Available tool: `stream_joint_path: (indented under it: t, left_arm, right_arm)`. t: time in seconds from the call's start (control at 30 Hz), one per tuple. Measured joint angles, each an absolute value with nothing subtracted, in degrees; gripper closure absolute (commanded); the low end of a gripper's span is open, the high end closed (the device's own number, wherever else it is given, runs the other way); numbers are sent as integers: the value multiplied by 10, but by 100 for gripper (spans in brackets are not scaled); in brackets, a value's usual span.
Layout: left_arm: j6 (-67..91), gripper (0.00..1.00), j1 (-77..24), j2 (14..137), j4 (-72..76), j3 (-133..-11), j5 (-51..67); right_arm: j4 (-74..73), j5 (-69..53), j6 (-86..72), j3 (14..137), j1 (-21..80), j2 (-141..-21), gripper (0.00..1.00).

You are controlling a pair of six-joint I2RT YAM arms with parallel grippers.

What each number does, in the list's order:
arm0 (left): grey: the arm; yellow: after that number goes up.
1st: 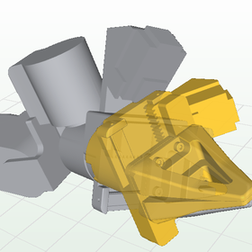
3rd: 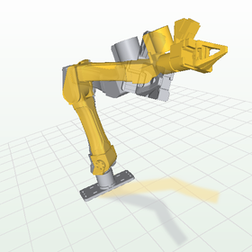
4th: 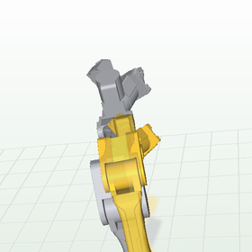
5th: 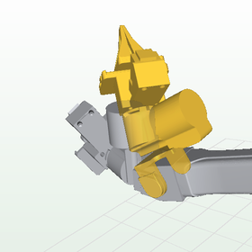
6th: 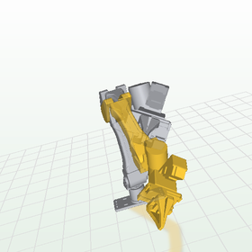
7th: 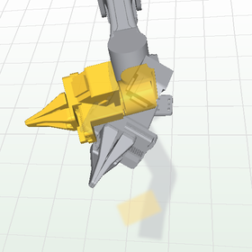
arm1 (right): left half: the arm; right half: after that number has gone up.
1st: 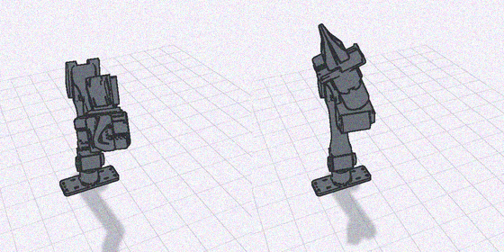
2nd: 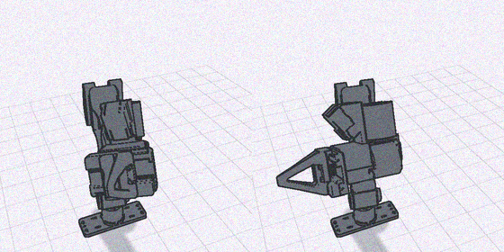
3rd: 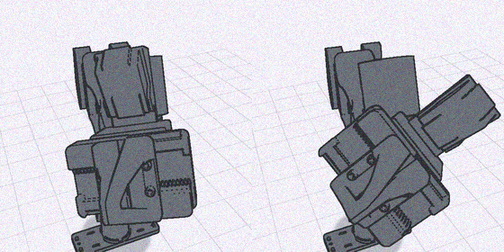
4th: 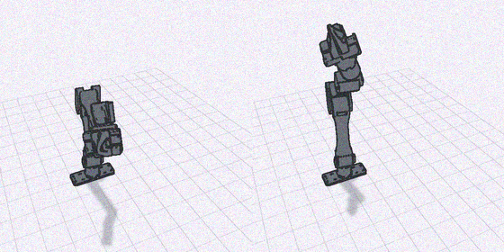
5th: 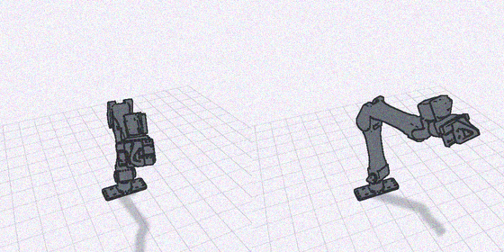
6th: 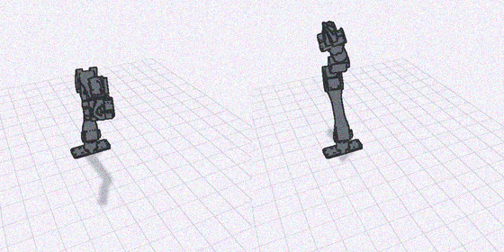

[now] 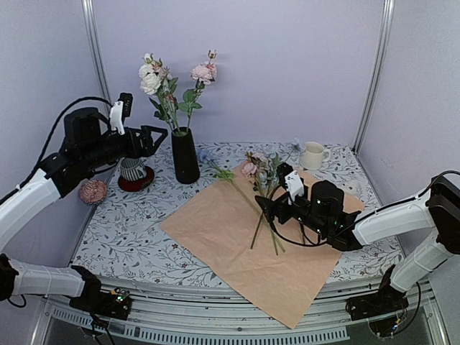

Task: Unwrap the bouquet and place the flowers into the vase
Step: Pick up the fake flower from the flattened wrapping paper.

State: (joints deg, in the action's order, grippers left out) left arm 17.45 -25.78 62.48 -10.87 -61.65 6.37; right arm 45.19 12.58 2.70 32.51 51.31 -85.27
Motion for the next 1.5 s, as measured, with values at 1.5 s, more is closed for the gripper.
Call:
stream_joint_path:
  t: [1.5]
  left_arm:
    - [186, 4, -321, 815, 422, -307, 184]
  right_arm:
    - [-29, 172, -303, 490, 503, -784, 18]
